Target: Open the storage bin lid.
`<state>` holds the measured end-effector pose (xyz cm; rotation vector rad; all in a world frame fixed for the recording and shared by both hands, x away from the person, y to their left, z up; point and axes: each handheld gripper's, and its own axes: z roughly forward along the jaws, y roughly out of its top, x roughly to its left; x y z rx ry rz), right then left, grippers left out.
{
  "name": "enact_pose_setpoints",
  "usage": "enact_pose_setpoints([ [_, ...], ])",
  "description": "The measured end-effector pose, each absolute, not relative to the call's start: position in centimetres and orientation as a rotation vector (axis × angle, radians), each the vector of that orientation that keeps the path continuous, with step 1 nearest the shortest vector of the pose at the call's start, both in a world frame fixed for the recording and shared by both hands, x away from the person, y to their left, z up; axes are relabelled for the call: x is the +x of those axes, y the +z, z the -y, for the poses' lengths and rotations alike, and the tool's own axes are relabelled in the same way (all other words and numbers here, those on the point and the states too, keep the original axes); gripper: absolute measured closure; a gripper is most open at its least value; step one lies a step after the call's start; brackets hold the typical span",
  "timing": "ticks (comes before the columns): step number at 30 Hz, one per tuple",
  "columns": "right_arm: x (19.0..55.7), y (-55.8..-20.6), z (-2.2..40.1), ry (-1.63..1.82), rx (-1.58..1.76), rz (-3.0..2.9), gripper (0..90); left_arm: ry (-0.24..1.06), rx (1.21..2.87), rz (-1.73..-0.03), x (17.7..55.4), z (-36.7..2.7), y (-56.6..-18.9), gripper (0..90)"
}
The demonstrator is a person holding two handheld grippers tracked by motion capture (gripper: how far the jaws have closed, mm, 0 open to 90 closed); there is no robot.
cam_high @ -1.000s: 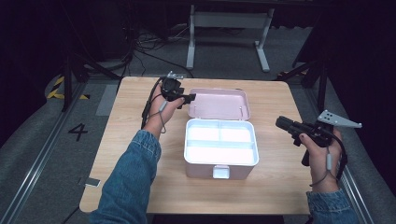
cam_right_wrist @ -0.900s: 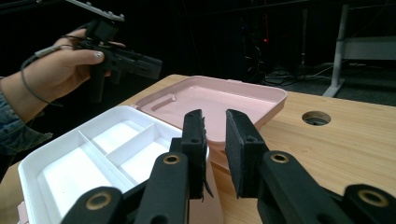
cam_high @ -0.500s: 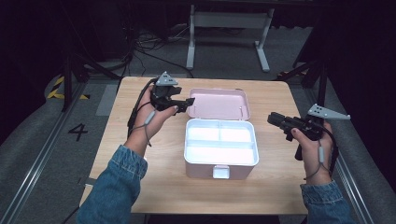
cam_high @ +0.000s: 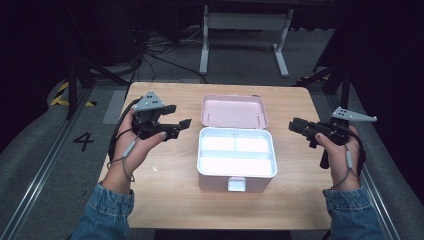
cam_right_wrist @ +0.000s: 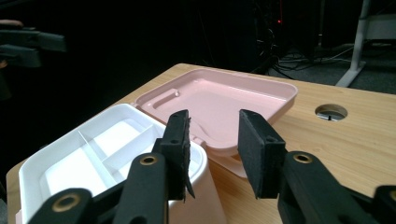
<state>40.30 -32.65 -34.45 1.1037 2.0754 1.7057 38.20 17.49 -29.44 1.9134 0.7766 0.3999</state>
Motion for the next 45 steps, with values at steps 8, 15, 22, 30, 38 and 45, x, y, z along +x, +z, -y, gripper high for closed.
enact_pose_setpoints([
  [8, 39.9, -34.8, 34.5, 1.628, 1.173, -2.090, 58.1, 0.487, 1.922, -0.841, 35.9, -19.5, -30.9, 30.1],
  [15, 39.4, -34.9, 35.8, 1.599, 1.207, -2.083, 56.0, 0.505, 1.933, -0.947, 36.0, -21.3, -32.5, 30.0],
  [22, 39.1, -35.1, 36.6, 1.554, 1.246, -2.098, 53.7, 0.515, 2.008, -1.073, 36.7, -22.9, -34.4, 29.6],
  [30, 39.1, -35.4, 36.8, 1.512, 1.251, -2.130, 50.1, 0.517, 2.072, -1.199, 37.5, -24.5, -36.4, 28.9],
  [38, 39.5, -36.1, 37.3, 1.361, 1.259, -2.190, 43.9, 0.459, 2.142, -1.323, 38.4, -25.3, -38.5, 29.9],
  [45, 39.9, -36.9, 37.4, 1.294, 1.278, -2.245, 41.9, 0.341, 2.256, -1.467, 38.9, -25.1, -39.9, 31.7],
])
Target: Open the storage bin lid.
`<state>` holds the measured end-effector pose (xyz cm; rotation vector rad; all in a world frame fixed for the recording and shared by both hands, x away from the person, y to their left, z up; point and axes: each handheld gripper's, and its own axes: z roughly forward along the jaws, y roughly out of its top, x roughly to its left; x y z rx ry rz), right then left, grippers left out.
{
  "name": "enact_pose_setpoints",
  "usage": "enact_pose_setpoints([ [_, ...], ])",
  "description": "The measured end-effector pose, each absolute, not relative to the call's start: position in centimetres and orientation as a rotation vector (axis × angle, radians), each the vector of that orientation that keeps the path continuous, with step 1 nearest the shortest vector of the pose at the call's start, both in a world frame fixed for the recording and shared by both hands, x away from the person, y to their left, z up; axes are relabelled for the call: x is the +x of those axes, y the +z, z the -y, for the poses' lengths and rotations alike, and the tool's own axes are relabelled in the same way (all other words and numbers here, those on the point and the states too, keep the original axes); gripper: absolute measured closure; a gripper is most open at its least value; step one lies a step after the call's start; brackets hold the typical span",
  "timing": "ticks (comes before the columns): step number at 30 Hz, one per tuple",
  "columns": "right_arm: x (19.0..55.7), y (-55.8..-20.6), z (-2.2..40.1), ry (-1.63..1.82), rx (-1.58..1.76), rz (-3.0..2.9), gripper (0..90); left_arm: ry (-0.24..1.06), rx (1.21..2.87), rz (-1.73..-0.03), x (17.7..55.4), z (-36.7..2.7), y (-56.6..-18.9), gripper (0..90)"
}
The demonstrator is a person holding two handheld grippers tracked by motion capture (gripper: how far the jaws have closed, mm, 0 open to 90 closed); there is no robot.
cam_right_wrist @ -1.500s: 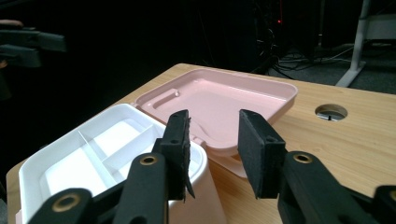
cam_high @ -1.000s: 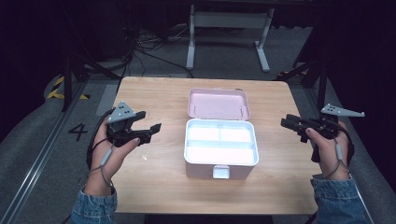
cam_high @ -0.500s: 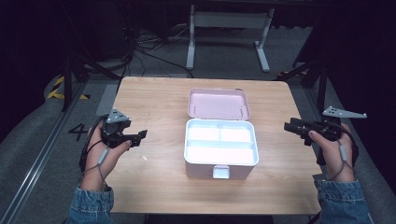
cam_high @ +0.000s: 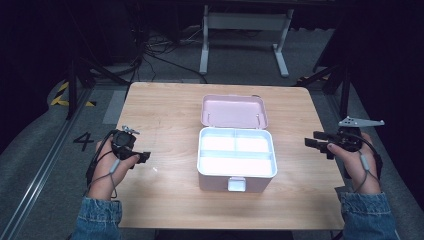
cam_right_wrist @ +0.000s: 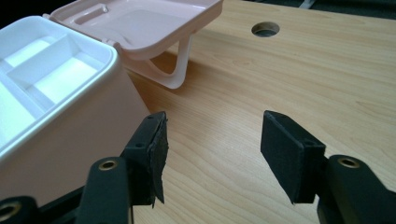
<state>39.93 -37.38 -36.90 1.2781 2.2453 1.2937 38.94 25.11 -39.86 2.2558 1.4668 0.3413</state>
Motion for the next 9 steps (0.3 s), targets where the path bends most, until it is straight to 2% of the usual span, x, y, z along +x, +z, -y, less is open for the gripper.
enact_pose_setpoints([
  [9, 40.11, -37.37, 37.47, 1.258, 1.305, -2.247, 41.0, 0.218, 2.354, -1.557, 39.20, -25.37, -40.70, 30.6],
])
